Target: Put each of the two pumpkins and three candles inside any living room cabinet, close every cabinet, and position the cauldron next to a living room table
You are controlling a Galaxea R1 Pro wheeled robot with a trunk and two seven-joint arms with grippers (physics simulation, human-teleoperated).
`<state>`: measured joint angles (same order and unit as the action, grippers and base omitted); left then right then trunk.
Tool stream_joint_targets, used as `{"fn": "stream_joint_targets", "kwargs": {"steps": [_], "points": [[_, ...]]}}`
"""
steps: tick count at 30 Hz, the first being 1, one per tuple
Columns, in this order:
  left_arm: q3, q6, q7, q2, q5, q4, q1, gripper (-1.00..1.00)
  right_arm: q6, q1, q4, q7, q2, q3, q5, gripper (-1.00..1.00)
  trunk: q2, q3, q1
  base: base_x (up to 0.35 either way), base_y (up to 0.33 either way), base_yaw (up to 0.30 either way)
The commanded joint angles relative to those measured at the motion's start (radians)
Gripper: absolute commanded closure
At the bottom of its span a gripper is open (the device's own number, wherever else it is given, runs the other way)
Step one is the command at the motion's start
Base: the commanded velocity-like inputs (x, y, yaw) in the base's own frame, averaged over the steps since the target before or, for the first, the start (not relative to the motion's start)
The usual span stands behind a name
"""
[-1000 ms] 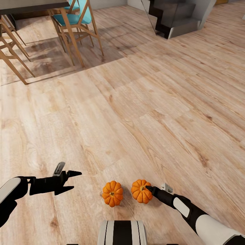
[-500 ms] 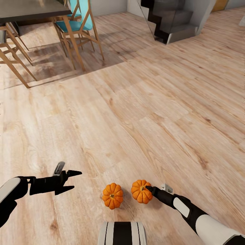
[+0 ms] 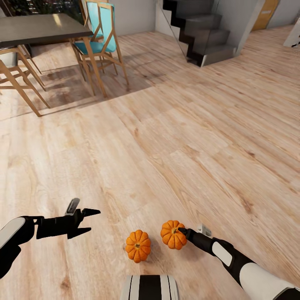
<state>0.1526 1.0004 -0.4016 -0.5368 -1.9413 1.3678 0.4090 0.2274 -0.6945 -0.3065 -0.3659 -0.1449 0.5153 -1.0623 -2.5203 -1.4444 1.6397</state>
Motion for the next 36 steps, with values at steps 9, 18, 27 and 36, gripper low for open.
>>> {"fn": "stream_joint_targets", "kwargs": {"steps": [9, 18, 27, 36], "points": [[0.008, 0.000, -0.010, 0.000, -0.010, 0.001, 0.001, -1.00, 0.013, 0.000, -0.002, 0.006, -0.002, 0.005, -0.007, 1.00, 0.002, 0.034, -0.004, 0.000, 0.000, 0.000], [0.020, -0.001, -0.011, 0.001, -0.009, 0.001, 0.001, -1.00, 0.089, 0.000, -0.019, 0.044, -0.002, 0.003, -0.015, 1.00, 0.004, 0.069, -0.008, 0.000, 0.000, 0.000], [0.020, -0.002, -0.015, 0.004, -0.007, -0.001, 0.001, -1.00, 0.128, 0.000, -0.087, 0.007, -0.004, -0.006, -0.021, 1.00, 0.006, 0.104, -0.012, 0.000, 0.000, 0.000], [0.035, -0.002, -0.018, 0.007, -0.004, -0.001, 0.001, -1.00, 0.166, 0.000, -0.135, -0.010, -0.004, -0.054, -0.025, 1.00, 0.008, 0.139, -0.016, 0.000, 0.000, 0.000]]}}
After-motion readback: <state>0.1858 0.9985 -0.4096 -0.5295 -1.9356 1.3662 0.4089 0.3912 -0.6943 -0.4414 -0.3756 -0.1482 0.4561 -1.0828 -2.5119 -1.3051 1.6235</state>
